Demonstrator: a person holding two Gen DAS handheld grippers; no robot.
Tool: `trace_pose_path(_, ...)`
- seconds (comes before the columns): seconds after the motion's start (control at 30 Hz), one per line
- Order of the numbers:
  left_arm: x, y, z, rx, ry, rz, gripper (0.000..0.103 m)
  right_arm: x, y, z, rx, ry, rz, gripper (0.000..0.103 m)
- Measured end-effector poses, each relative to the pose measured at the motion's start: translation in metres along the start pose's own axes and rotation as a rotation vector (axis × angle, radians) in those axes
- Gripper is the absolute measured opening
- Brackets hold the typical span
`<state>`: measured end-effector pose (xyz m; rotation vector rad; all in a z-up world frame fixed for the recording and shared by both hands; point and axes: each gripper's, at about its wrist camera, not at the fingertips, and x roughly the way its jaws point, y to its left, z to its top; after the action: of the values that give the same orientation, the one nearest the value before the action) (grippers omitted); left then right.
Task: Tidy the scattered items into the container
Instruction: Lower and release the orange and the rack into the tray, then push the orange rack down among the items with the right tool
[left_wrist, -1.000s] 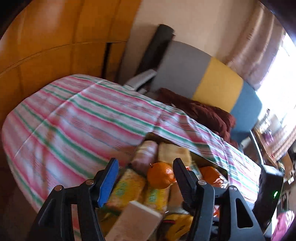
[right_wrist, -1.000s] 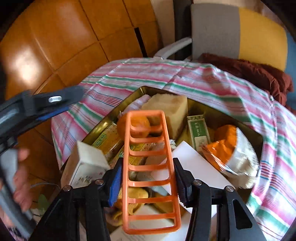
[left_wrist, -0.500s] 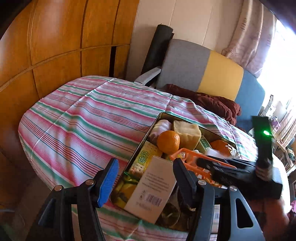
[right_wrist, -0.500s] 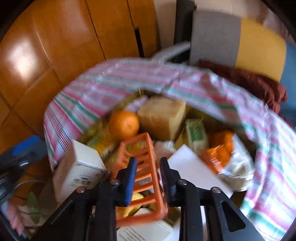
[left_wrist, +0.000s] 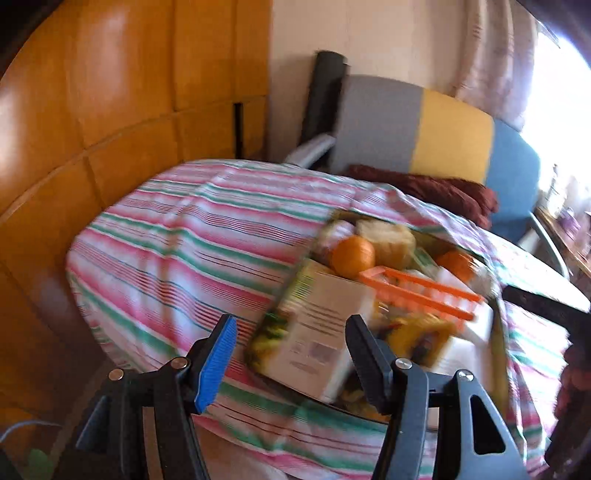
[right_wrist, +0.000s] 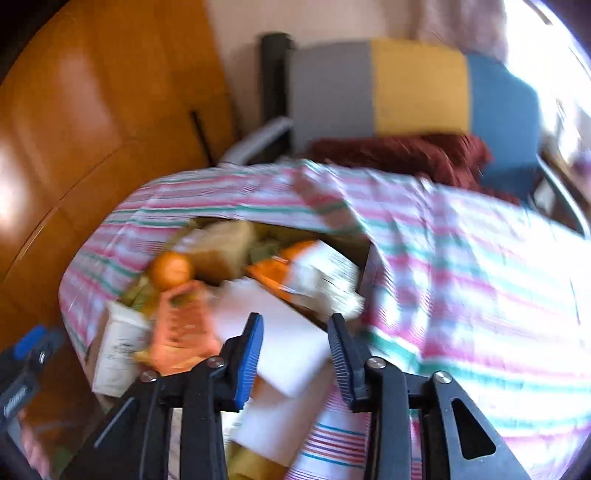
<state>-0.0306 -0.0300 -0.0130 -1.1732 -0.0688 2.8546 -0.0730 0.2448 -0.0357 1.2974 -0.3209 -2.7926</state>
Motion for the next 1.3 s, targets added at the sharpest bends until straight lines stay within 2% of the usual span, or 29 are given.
trace_pose_path(0.03,0.0,-0.008,-0.001,0.028,-0.008,-0.033,0.062,0.003,-0.005,0.002,0.02,-0.007,0.001,0.03)
trace_pose_path(0.07,0.001,-0.014,-0.001,0.053,-0.011,-0.035,0.062,0.006,-0.008,0.004,0.025,-0.024,-0.003,0.03)
trace_pose_path(0.17,0.009,-0.015,0.008,0.068,-0.036,0.056,0.062,0.017,-0.005,0.019,-0.004,-0.032,0.013,0.03)
trace_pose_path(0.3,0.043,0.01,0.02,0.025,0.062,0.151,0.06,0.05,0.004,0.04,-0.078,-0.014,-0.062,0.03)
trace_pose_path(0.37,0.06,0.018,0.018,-0.003,0.125,0.12,0.057,0.062,0.011,0.046,-0.082,-0.003,-0.028,0.03)
trace_pose_path(0.43,0.062,0.019,0.018,-0.026,0.098,0.063,0.056,0.073,0.027,0.041,-0.106,0.072,0.054,0.028)
trace_pose_path(0.47,0.062,0.017,0.018,-0.02,0.091,0.044,0.056,0.077,0.037,0.036,-0.135,0.105,0.064,0.028)
trace_pose_path(0.53,0.063,0.011,0.019,0.011,0.074,0.043,0.056,0.082,0.046,0.026,-0.211,0.1,-0.019,0.028)
trace_pose_path(0.57,0.063,0.008,0.018,0.029,0.066,0.044,0.056,0.085,0.041,0.024,-0.194,0.096,-0.017,0.031)
trace_pose_path(0.67,0.06,0.009,0.019,0.025,0.075,-0.015,0.057,0.073,0.009,0.025,-0.001,0.085,0.083,0.037)
trace_pose_path(0.73,0.058,0.019,0.017,-0.045,0.101,-0.068,0.057,0.048,0.006,0.02,0.026,0.027,0.123,0.038)
trace_pose_path(0.83,0.05,0.028,0.014,-0.103,0.095,-0.063,0.057,0.017,0.018,0.009,-0.013,-0.006,0.19,0.038)
trace_pose_path(0.97,0.039,0.022,0.011,-0.063,0.078,0.008,0.057,0.007,0.062,-0.013,-0.166,0.041,0.299,0.037)
trace_pose_path(1.07,0.028,0.018,0.009,-0.039,0.078,0.027,0.057,0.02,0.09,-0.026,-0.285,0.062,0.252,0.033)
trace_pose_path(1.17,0.012,0.02,0.008,-0.041,0.054,0.042,0.057,0.034,0.094,-0.027,-0.306,0.078,0.187,0.03)
trace_pose_path(1.3,-0.001,0.022,0.008,-0.034,0.023,0.073,0.058,0.042,0.088,-0.024,-0.358,0.041,0.019,0.025)
